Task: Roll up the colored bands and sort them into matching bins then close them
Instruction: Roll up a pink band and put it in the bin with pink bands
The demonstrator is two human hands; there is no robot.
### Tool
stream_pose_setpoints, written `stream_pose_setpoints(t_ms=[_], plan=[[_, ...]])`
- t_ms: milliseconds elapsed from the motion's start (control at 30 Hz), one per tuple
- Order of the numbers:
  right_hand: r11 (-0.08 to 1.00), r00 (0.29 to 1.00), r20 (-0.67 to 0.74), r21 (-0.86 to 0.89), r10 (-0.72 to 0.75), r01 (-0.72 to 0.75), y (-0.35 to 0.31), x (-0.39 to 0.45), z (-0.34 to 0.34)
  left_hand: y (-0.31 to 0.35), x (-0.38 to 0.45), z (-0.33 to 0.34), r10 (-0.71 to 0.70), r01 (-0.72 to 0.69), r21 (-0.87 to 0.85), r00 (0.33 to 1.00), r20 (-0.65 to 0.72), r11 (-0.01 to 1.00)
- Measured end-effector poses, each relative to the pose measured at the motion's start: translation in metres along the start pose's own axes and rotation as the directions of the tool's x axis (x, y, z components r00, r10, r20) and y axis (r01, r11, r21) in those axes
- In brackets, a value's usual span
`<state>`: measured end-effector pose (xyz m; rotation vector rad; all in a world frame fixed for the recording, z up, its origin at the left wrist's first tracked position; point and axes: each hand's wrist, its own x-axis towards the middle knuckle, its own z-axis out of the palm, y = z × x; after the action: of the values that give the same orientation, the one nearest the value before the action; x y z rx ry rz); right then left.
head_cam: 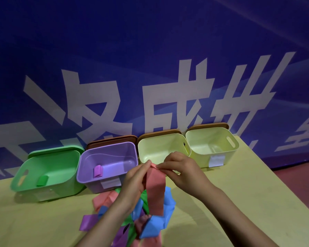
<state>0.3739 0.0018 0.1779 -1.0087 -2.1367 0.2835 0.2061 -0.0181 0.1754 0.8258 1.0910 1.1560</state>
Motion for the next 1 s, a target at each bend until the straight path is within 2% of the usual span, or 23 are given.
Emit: stream_pose_setpoints(t_ms=[100,200,300,400,533,800,900,1000], plan=[[0.999,0.999,0.042,0.041,0.019,-0.021,-0.001,-0.002,-0.004,-0.006,0.002,0.000,0.008,-0.007,0.027,0.999,-0.041,1.000],[0.963,0.987,0.053,0.221,0.149,-0.157,-0.008,-0.006,-0.005,-0.009,0.004,-0.001,0.031,-0.028,0.065,0.998,-0.053,0.998],[0.852,0.938,0.025,0.410,0.346,-0.325,-0.013,-0.008,-0.002,-0.008,0.003,0.002,0.109,-0.109,0.162,0.994,0.007,0.981],[0.716,0.873,0.095,0.532,0.479,-0.451,-0.013,-0.005,0.000,-0.006,0.003,0.005,0.163,-0.169,0.234,0.986,0.042,0.957],[0.661,0.855,0.110,0.586,0.507,-0.468,-0.010,0.000,0.002,-0.004,0.003,0.004,0.216,-0.229,0.284,0.973,0.080,0.931],[0.691,0.867,0.125,0.554,0.483,-0.465,-0.011,-0.002,0.000,-0.008,0.004,0.006,0.408,-0.436,0.430,0.899,0.161,0.791],[0.712,0.868,0.098,0.532,0.487,-0.459,-0.012,-0.006,0.002,-0.012,0.002,0.006,0.401,-0.419,0.381,0.907,0.129,0.824],[0.687,0.857,0.066,0.567,0.512,-0.454,-0.015,-0.008,0.005,-0.014,0.000,0.008,0.298,-0.302,0.266,0.953,0.056,0.915]])
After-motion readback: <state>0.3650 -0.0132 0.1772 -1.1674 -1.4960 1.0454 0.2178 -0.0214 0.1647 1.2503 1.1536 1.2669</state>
